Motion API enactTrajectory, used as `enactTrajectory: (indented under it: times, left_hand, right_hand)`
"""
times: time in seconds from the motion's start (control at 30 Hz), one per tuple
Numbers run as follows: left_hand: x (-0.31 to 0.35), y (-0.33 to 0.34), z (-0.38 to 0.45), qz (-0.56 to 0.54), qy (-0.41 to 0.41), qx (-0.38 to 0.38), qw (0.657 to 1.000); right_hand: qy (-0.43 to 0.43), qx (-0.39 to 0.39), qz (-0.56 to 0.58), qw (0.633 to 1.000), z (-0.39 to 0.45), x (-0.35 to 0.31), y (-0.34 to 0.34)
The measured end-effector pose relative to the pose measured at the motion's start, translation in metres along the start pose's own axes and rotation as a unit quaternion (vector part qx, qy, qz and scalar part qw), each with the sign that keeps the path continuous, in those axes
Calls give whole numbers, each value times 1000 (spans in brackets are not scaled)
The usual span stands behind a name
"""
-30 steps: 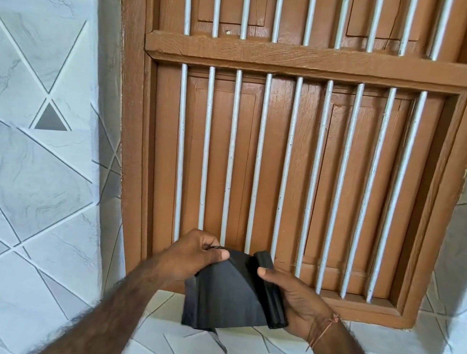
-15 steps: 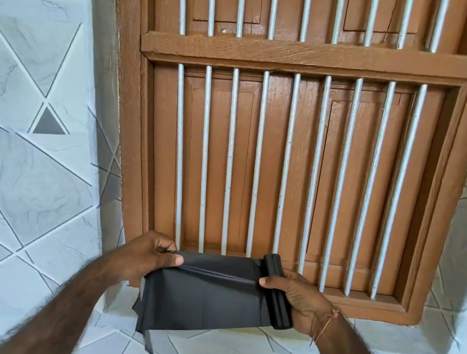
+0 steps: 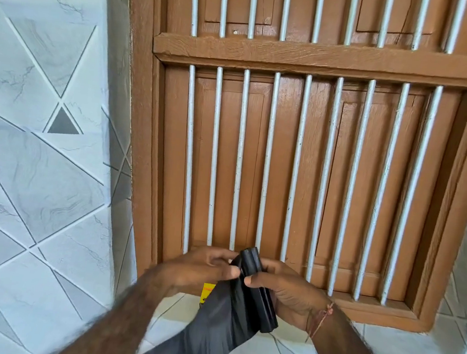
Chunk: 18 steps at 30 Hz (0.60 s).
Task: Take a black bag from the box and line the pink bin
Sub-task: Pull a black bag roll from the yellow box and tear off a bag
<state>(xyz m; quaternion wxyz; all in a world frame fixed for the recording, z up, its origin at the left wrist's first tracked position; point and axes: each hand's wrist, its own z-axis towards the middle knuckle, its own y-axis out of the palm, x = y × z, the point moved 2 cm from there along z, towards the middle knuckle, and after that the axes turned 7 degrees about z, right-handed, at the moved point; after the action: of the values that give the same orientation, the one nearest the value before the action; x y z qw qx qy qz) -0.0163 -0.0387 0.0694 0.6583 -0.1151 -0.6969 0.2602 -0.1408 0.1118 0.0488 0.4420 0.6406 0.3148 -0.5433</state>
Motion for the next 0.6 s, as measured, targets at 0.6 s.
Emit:
enactTrajectory:
  times: [0.6]
  left_hand:
    - [14, 5, 25, 68, 35, 22, 997]
  right_hand:
    - [51, 177, -8, 983, 4, 23, -43]
